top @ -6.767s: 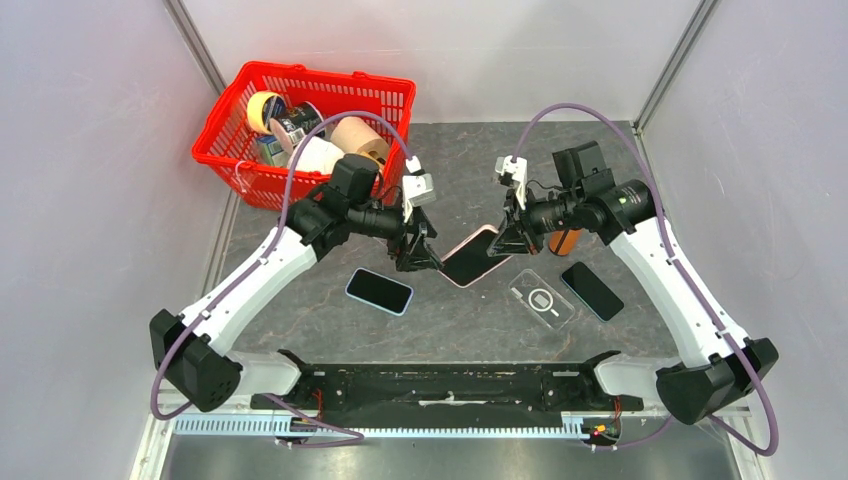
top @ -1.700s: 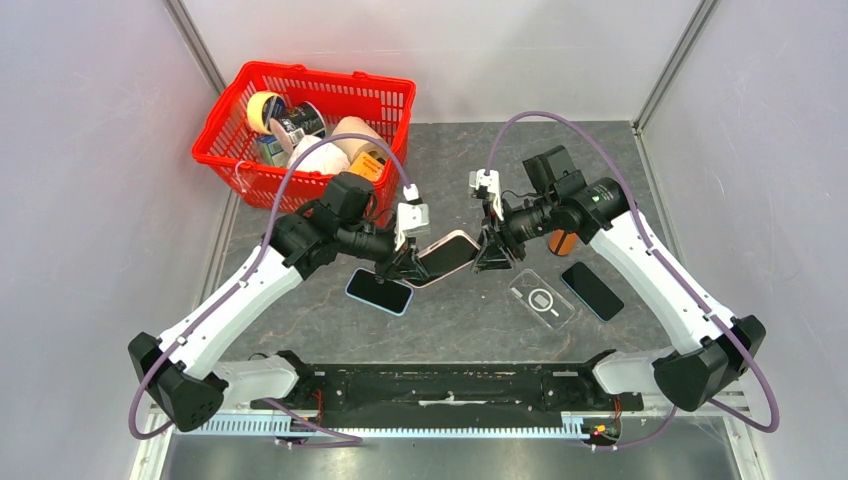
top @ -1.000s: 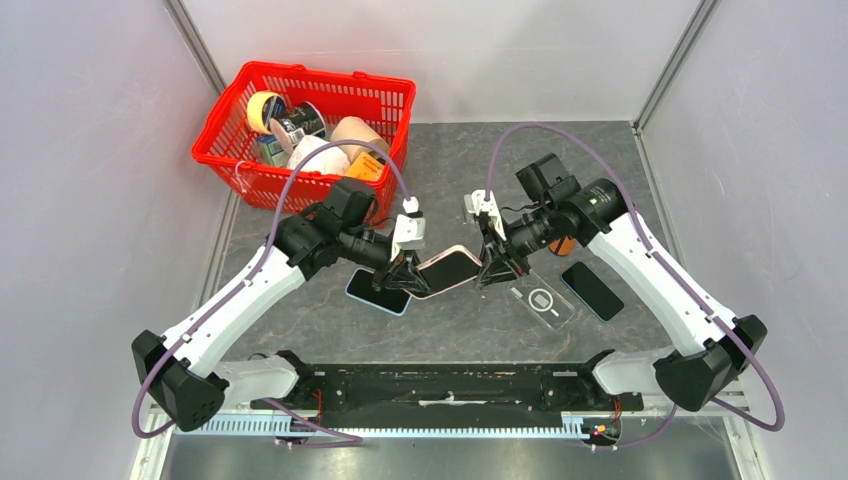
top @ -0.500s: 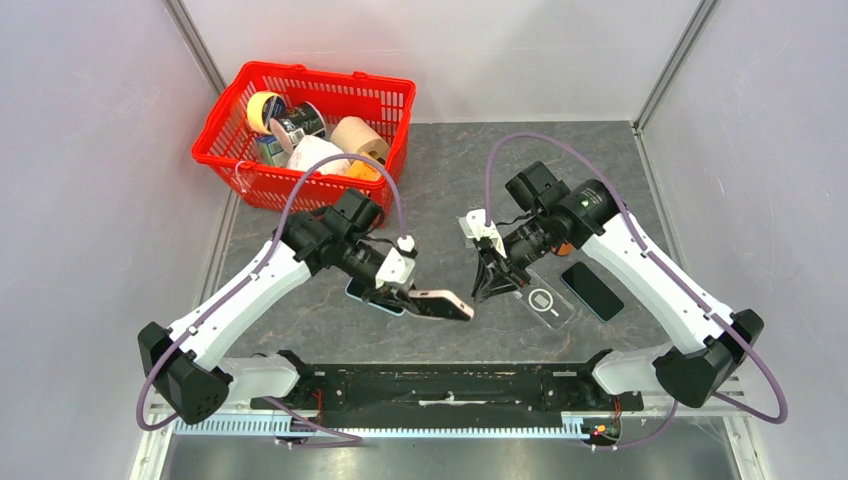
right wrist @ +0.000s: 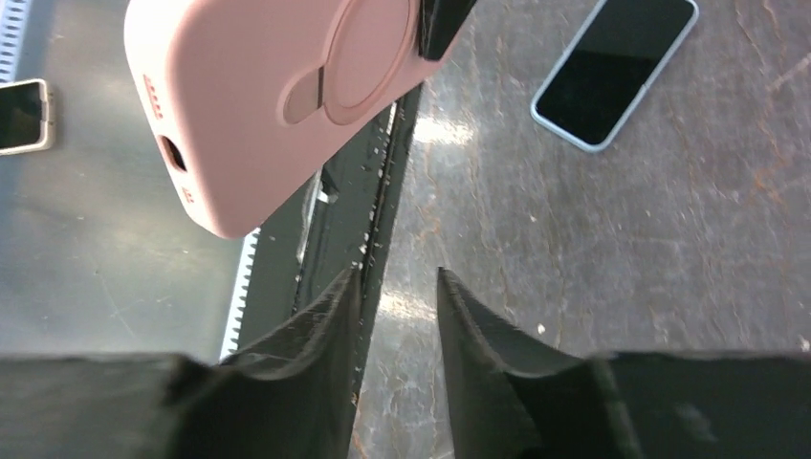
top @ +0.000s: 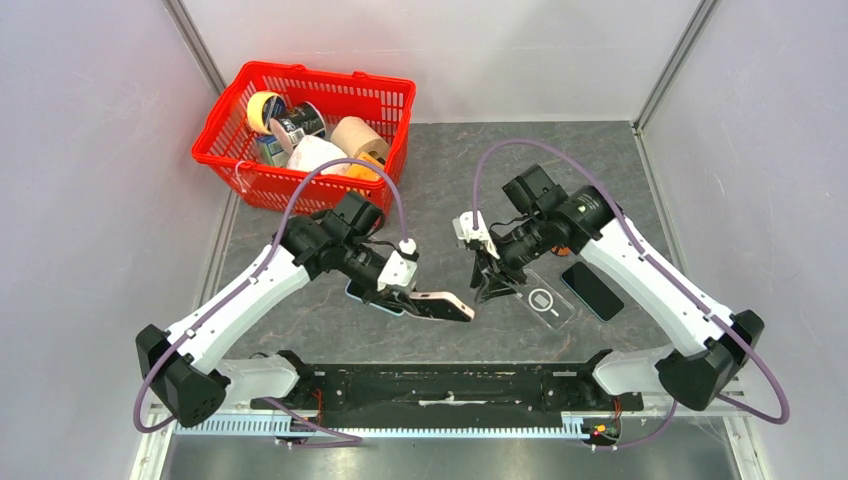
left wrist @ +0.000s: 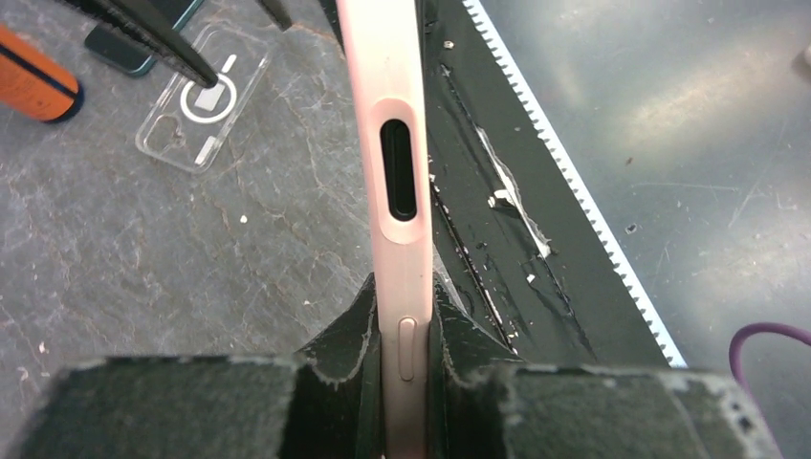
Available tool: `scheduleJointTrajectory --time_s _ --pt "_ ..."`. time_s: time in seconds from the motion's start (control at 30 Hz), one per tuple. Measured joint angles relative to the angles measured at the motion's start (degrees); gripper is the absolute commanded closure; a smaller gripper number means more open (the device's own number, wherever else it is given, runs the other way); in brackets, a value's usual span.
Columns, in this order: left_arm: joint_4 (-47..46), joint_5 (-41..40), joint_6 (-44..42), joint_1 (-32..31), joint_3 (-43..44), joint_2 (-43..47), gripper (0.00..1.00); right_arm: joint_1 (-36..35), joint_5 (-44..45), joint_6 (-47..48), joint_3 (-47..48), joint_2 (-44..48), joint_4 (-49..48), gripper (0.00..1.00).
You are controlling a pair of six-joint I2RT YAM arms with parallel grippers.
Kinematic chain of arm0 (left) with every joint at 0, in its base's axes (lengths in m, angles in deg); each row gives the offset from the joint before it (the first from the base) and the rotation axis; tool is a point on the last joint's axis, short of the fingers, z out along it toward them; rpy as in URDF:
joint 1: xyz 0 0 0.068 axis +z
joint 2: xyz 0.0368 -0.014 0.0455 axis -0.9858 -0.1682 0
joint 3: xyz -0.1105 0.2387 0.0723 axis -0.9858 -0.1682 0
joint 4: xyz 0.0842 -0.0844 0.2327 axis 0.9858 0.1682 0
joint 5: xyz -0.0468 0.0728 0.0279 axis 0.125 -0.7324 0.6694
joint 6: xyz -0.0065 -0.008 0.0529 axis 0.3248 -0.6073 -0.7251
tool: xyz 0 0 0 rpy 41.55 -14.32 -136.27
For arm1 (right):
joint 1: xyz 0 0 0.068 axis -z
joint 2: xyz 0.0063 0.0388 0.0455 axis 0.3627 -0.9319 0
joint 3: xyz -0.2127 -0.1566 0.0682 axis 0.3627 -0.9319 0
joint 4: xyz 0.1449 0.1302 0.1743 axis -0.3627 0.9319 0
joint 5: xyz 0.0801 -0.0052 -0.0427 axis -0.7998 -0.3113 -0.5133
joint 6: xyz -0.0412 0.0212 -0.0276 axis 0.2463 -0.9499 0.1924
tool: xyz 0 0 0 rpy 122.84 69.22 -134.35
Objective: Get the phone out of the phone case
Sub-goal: Remove the phone case from the phone.
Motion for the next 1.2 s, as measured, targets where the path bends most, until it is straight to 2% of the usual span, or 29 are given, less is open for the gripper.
scheduleJointTrajectory --time_s 0.13,0.2,0.37,0.6,0.8,1.0,1.13,1.2 --pt "-5.8 -0.3 6.7 1.3 -2.4 1.4 0.98 0.0 5.0 -3.5 -3.9 4.3 -3.5 0.39" --pt "-9.1 -0.7 10.8 2.1 -3.7 2.1 0.98 0.0 7.1 -5.2 -4.7 6.1 -4.7 0.35" --pt "-16.9 -2.6 21.0 3.1 -5.3 2.9 0.98 0.0 10.4 -9.0 -4.8 7.9 -8.4 0.29" --pt "-26.5 -6.1 34.8 4.0 -6.0 3.2 0.98 0.1 11.0 -13.3 -4.7 6.8 -11.2 0.29" --pt "-29.6 -6.0 39.2 4.0 -7.6 3.5 0.98 0.2 10.4 -14.1 -3.8 5.7 -12.1 0.37" --pt "-30.1 -5.0 39.7 3.9 -8.9 3.8 0.98 0.7 9.5 -13.5 -3.7 5.6 -12.2 0.67" --pt "-29.9 -4.3 39.7 3.9 -9.2 4.1 0.98 0.9 8.9 -12.6 -3.7 5.5 -12.4 0.77" --pt "-29.9 -4.3 39.7 3.9 -9.2 4.1 0.98 0.9 8.5 -12.3 -3.7 5.4 -12.3 0.85"
